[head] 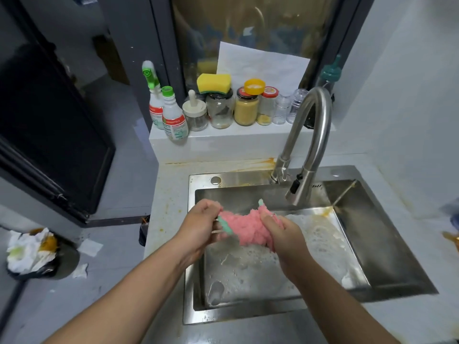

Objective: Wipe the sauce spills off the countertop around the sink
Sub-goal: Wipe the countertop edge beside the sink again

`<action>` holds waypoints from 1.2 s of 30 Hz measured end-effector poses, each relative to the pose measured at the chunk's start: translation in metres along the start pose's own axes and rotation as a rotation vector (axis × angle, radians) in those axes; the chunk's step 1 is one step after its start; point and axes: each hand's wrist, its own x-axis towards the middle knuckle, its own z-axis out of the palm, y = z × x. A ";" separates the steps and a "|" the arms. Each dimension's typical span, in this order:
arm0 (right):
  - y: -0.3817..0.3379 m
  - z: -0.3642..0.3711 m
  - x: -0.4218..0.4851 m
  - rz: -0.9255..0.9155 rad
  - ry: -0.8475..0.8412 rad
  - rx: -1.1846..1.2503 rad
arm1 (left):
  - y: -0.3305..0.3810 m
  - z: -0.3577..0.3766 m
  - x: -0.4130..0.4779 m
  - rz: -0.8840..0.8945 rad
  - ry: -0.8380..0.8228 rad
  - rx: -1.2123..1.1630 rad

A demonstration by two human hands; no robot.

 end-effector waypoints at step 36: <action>0.001 0.056 0.019 -0.138 -0.055 -0.609 | 0.014 -0.088 0.067 0.479 -0.161 0.934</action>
